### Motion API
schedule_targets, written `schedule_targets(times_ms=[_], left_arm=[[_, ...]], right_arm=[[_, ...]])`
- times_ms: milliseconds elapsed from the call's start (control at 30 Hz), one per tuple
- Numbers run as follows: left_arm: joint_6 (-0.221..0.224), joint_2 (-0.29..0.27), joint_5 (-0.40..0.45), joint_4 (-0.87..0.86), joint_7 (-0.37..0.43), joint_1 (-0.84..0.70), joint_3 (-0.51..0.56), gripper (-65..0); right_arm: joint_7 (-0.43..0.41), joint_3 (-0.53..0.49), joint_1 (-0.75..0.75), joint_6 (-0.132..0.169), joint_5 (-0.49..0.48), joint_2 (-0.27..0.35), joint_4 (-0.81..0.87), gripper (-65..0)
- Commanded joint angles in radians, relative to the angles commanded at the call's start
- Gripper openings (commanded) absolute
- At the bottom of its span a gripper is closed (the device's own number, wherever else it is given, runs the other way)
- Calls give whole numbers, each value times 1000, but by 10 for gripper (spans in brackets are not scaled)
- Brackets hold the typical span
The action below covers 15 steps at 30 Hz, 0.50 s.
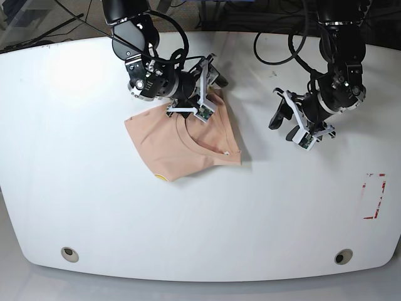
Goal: Fold the T-shirt properly
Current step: 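Grasp the shirt collar with the left gripper and spread it out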
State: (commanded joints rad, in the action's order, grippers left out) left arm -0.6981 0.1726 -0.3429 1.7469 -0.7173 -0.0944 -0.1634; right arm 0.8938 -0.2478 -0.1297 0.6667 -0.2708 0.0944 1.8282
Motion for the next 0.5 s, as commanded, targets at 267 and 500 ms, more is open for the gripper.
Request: schedule_targets(times_ms=[267, 500], left_arm=[[0, -55, 5, -6, -3, 92, 95, -353], [0, -71, 5, -44, 2, 172, 333, -356]], right_arm=[[3, 129, 12, -5, -35, 37, 121, -241], [3, 308, 176, -8, -209, 95, -68, -244]])
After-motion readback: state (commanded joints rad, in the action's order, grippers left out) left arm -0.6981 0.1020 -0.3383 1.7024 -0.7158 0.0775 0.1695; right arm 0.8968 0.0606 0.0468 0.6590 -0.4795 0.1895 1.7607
